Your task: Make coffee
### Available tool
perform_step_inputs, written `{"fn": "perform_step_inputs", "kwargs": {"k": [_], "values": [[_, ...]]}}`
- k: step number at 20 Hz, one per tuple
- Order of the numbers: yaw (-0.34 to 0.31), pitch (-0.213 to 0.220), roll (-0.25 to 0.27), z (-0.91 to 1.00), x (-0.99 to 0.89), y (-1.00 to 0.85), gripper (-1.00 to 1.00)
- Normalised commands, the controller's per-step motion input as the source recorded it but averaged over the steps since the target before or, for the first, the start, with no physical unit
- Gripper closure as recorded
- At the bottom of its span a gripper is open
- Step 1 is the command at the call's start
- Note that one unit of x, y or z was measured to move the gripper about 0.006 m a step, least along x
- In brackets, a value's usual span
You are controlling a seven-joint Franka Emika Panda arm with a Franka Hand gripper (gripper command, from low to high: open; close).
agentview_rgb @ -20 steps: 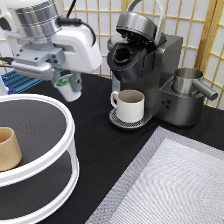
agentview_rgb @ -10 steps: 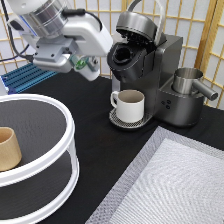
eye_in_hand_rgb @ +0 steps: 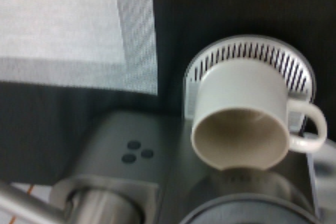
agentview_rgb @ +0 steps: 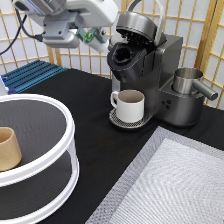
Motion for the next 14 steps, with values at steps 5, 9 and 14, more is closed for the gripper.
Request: {"fn": "perform_step_inputs", "kwargs": {"k": [5, 9, 14], "values": [[0.003, 0.048, 0.012, 0.09, 0.16, 0.65, 1.0], [0.0, 0.075, 0.0, 0.1, 0.26, 0.56, 1.0], [0.0, 0.093, 0.0, 0.04, 0.42, 0.28, 1.0]]}}
